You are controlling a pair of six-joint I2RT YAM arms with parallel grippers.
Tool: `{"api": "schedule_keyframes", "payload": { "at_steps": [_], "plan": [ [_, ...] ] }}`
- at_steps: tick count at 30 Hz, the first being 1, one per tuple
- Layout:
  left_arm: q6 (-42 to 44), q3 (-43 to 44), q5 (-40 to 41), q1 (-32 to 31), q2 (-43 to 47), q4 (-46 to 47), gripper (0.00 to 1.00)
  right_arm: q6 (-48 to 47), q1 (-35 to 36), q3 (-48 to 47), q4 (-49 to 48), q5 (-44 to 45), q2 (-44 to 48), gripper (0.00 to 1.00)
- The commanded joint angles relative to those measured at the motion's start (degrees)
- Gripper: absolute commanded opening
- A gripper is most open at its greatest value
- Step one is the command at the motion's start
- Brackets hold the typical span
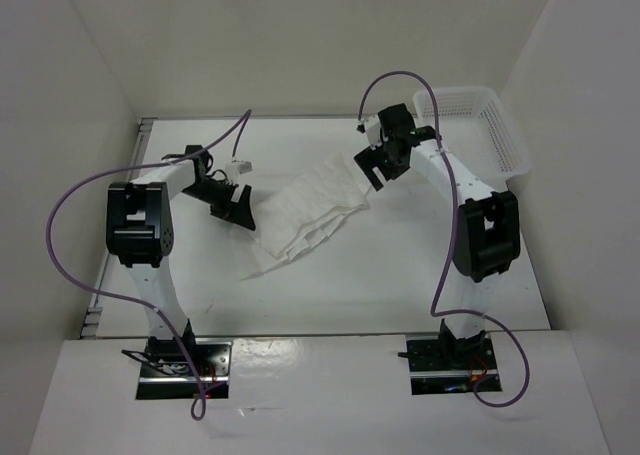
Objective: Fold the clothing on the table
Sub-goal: Fold the skirt
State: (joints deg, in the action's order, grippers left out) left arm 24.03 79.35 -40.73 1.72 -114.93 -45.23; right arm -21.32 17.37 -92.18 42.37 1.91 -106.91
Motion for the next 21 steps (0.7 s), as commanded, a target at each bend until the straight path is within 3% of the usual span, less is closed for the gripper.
{"api": "schedule_keyframes", "payload": {
  "at_steps": [1, 8, 12, 17, 21],
  "plan": [
    [5.1, 1.2, -1.3, 1.8, -4.1, -2.3, 1.0, 0.0, -0.4, 0.9, 0.6, -0.9, 4.4, 0.94],
    [8.7, -1.0, 0.6, 2.9, -5.5, -4.2, 0.9, 0.5, -0.4, 2.4, 0.6, -0.9, 5.0, 0.94],
    [10.2, -3.1, 1.1, 3.6, -5.5, -5.5, 0.81, 0.5, -0.4, 2.4, 0.1, -0.9, 5.0, 0.94],
    [11.2, -5.0, -0.8, 4.1, -6.9, -5.5, 0.6, 1.0, -0.4, 2.4, 0.1, -2.4, 3.8, 0.94],
    [11.2, -5.0, -2.7, 4.1, -8.8, -5.5, 0.54, 1.0, -0.4, 2.4, -0.4, -3.1, 2.7, 0.94]
  ]
}}
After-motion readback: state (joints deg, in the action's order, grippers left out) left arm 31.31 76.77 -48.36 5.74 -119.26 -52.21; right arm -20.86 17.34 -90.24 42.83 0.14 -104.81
